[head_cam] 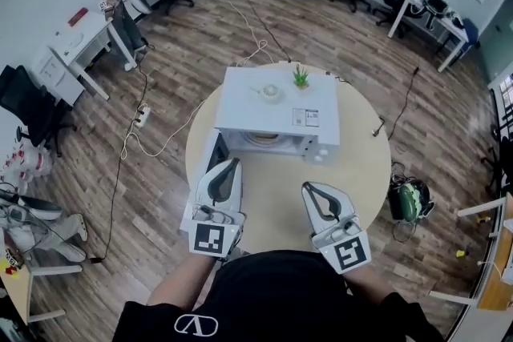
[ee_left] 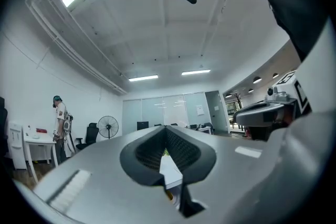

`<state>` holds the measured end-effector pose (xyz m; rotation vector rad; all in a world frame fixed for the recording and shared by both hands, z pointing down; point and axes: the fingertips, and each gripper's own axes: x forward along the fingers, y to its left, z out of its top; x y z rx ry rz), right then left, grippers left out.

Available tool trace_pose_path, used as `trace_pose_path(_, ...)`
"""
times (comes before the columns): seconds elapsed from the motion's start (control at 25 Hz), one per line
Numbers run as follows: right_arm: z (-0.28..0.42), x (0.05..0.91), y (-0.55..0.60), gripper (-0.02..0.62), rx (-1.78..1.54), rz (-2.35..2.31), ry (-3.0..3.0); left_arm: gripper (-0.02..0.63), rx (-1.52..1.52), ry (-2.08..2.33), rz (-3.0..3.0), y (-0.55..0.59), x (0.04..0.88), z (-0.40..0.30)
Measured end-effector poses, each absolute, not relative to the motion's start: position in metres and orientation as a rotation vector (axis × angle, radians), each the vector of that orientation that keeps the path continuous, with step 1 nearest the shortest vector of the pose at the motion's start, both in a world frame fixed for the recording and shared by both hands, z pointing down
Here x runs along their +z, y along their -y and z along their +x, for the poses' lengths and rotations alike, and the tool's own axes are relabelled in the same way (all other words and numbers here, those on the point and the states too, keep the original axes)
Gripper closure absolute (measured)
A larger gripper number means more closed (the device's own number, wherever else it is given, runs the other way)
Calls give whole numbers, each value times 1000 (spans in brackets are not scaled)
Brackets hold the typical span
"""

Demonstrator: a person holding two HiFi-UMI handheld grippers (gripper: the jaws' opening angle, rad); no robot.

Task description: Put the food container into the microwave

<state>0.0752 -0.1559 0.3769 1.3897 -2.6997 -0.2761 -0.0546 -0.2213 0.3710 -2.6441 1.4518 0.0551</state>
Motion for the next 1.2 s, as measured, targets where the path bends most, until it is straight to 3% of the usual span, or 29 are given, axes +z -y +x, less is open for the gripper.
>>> trace_pose_path(0.56, 161, 361, 187, 586, -122, 1829, 2674, 606, 81, -1463, -2595, 219, 352, -65)
trace_pose_path(1.2, 149, 371, 189, 588, -168, 1794, 2616, 606, 76, -1479, -2599, 221, 356, -71)
